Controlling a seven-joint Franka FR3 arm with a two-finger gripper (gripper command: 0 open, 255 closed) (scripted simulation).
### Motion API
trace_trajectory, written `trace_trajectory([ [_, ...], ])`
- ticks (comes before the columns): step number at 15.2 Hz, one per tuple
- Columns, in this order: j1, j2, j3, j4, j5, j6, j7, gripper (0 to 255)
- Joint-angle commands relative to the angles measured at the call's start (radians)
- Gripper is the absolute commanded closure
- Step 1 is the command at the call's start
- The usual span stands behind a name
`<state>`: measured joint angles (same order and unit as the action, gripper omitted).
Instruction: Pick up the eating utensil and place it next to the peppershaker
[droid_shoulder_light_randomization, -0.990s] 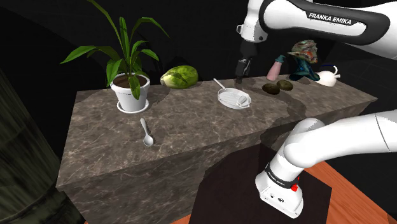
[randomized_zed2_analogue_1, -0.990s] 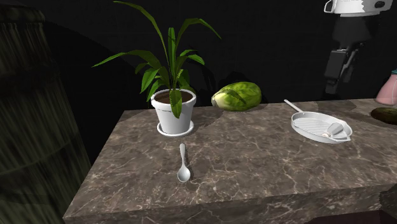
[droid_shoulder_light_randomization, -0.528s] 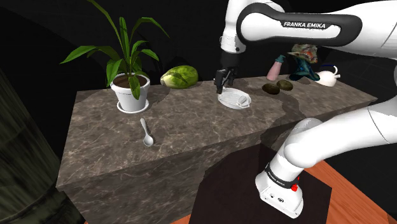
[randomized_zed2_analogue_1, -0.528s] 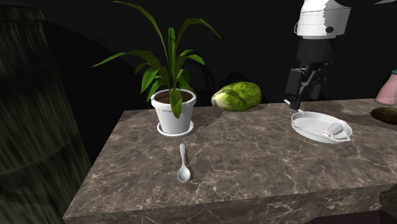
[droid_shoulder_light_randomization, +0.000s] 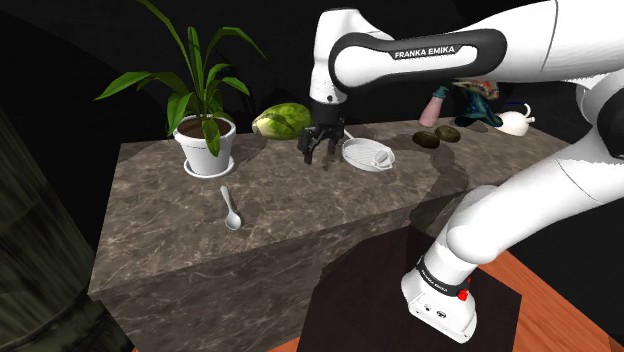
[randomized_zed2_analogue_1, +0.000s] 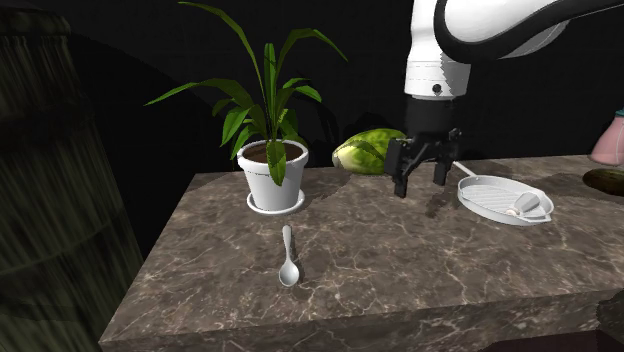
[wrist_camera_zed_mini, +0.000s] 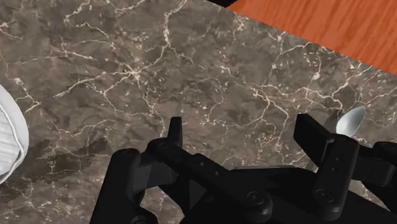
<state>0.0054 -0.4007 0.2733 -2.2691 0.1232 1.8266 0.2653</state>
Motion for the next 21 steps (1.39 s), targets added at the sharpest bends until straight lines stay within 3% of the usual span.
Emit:
trace_trajectory([
  [1, 0.002, 0.067, 0.028, 0.023, 0.016, 0.045, 0.059, 0],
  [11, 0.023, 0.424, 0.116, 0.219, 0.014, 0.217, 0.323, 0],
  [21, 0.097, 0.775, 0.117, 0.512, -0.044, 0.296, 0.536, 0],
])
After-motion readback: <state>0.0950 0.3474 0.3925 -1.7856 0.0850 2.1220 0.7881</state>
